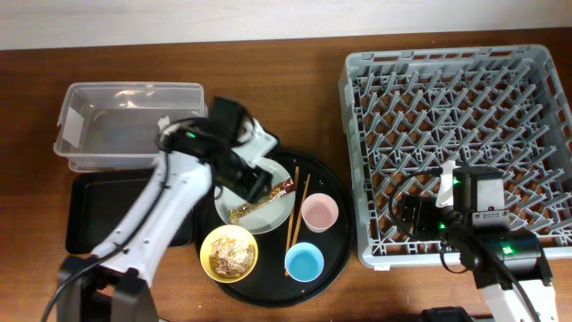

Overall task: Sort waste into correct bins and load items into the dishwasher rack
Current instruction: 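Grasp the gold snack wrapper with the left gripper, drop into clear container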

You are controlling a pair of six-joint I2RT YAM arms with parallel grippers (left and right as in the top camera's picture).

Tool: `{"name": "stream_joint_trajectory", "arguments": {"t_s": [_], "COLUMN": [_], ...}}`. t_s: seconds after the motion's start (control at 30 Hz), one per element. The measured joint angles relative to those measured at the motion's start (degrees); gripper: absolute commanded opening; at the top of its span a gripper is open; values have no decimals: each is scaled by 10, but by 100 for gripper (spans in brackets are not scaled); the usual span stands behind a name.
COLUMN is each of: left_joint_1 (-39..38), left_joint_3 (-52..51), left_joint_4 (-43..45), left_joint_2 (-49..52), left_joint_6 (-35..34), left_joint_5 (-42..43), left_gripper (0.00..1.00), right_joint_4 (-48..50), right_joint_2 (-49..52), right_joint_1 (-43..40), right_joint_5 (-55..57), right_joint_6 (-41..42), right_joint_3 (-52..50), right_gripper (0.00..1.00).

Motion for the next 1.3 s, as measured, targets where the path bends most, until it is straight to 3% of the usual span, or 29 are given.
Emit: {"name": "stream_joint_trajectory", "arguments": {"t_s": [0.1, 0.3, 0.33, 0.37, 0.4, 0.47, 0.67, 0.77, 0.87, 0.9, 0.93, 1.0, 1.03, 1.1, 1.3], "left_joint_1": [-47, -56, -56, -56, -56, -56, -37, 16, 120, 144, 171, 205, 223, 250, 259], "left_joint_3": [-51, -82, -82, -82, -83, -83, -33, -6, 4, 5, 4, 4, 5, 5, 5], "left_joint_4": [26, 111, 115, 119, 122, 121, 111, 131, 178, 187, 206, 233, 249, 258, 261], "left_joint_2": [19, 85, 94, 106, 116, 123, 85, -2, -49, -48, -46, -42, -35, -9, 11], "left_joint_6": [25, 37, 37, 38, 40, 39, -29, -53, -106, -126, -159, -204, -229, -263, -295], "left_joint_5": [-37, -58, -58, -60, -64, -83, -125, -128, -133, -134, -135, -134, -135, -137, -121], "left_gripper": [69, 64, 49, 26, 14, 0, 0, 0, 1, 4, 18, 27, 47, 59, 56], "right_joint_4": [0, -1, -1, -1, -1, -2, -5, -7, -7, -7, -7, -7, -7, -7, -7], "right_joint_2": [0, 0, 0, 0, 0, 0, 0, 0, 0, 0, 0, 0, 0, 0, 0], "right_joint_1": [0, 0, 0, 0, 0, 0, 0, 0, 0, 0, 0, 0, 0, 0, 0], "right_joint_5": [0, 0, 0, 0, 0, 0, 0, 0, 0, 0, 0, 0, 0, 0, 0], "right_joint_6": [0, 0, 0, 0, 0, 0, 0, 0, 0, 0, 0, 0, 0, 0, 0], "right_joint_3": [0, 0, 0, 0, 0, 0, 0, 0, 0, 0, 0, 0, 0, 0, 0], "right_gripper": [99, 99, 99, 99, 99, 99, 99, 99, 99, 99, 99, 99, 99, 99, 99]}}
